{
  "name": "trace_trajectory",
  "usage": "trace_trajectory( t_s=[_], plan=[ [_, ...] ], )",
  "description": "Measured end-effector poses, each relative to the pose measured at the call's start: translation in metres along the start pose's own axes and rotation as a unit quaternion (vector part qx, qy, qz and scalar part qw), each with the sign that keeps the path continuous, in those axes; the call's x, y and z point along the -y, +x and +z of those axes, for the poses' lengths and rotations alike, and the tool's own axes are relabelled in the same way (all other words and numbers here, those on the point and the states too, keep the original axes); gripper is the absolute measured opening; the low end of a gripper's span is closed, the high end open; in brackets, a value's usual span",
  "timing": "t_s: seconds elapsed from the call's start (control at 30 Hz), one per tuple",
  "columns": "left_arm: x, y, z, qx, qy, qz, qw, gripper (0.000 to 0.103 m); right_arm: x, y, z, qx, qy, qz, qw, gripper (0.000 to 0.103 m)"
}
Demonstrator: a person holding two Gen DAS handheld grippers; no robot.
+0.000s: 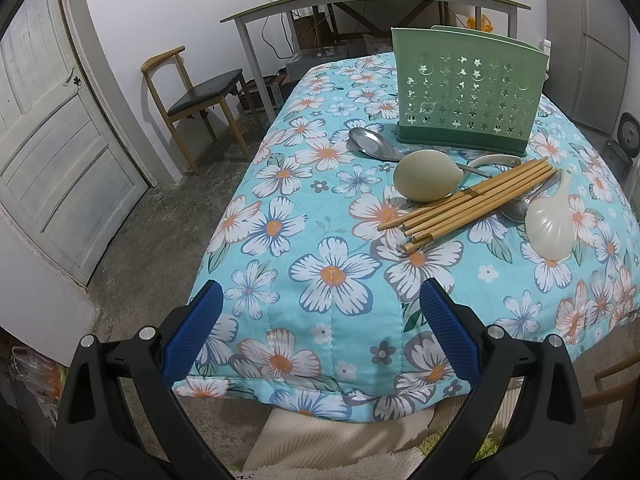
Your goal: Organize utensils
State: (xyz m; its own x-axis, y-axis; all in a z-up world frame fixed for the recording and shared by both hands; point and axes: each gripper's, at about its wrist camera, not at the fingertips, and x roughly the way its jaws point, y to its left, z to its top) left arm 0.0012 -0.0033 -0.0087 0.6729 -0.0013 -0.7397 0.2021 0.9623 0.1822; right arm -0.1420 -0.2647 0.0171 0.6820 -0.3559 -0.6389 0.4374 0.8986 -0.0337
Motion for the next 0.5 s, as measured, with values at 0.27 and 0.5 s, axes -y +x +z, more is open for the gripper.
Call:
trace_trajectory(
  t_s=[0.27, 0.5],
  plan=[
    [-0.0010, 0.0003, -0.0004, 0.000, 0.000, 0.000, 1.0000, 0.095, -0.0001, -0.0001, -0.0002, 0.000, 0.000, 0.000, 1.000, 0.097],
    [-0.0009, 0.0004, -0.0002, 0.000, 0.001, 0.000, 1.0000, 0.095, 0.0001, 0.0001, -0.0002, 0.000, 0.000, 0.000, 1.000, 0.097]
  ],
)
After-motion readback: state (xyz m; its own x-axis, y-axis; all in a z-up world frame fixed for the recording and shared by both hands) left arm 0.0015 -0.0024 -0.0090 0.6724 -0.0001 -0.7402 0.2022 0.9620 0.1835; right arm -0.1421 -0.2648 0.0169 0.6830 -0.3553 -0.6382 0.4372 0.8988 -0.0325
